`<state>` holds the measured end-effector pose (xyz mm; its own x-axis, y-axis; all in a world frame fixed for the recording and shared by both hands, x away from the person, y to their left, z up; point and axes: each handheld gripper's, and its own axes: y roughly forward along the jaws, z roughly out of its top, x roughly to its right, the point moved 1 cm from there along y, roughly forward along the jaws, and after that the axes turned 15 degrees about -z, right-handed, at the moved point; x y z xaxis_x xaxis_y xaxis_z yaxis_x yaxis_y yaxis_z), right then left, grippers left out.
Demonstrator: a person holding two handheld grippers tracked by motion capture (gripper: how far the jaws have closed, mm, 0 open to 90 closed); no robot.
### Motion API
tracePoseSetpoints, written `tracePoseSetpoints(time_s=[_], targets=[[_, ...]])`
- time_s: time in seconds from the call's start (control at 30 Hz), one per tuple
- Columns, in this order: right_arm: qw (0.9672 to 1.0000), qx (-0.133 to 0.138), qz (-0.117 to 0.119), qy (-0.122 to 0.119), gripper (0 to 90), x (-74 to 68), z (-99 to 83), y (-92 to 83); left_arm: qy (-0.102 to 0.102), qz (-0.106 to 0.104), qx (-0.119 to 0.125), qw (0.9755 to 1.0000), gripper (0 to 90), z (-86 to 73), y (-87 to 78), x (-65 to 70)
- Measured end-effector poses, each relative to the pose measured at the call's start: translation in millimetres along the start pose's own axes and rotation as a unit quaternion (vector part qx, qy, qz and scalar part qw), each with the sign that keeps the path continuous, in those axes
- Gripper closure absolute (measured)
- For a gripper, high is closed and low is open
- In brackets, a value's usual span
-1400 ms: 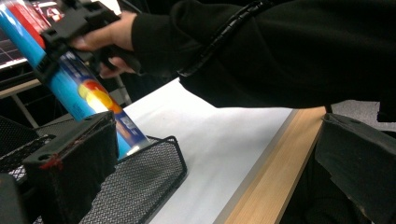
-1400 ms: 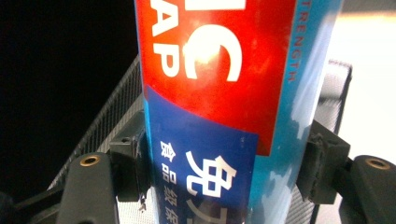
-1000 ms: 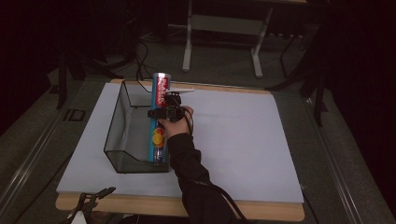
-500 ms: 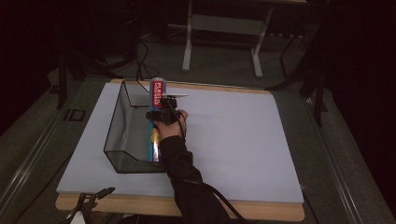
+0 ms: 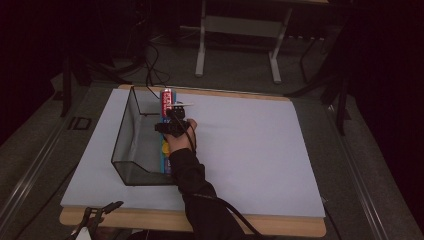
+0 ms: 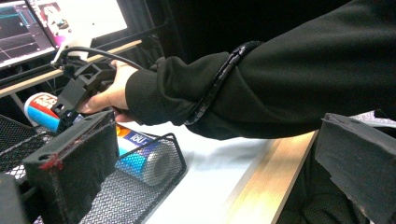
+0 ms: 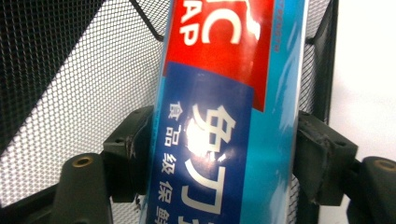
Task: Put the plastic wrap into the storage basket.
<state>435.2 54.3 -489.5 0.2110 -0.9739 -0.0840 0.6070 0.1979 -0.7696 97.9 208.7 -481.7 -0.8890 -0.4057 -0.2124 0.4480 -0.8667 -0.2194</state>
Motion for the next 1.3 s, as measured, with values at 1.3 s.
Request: tracePoseSetpoints(time_s=[1.3], targets=[[0.9795,0.127,0.051,-0.148,13.7,113.7,-34.1,-107.0,-0.007,-0.004,-0.011,0.9999,0.1,-2.2,5.6,0.3]])
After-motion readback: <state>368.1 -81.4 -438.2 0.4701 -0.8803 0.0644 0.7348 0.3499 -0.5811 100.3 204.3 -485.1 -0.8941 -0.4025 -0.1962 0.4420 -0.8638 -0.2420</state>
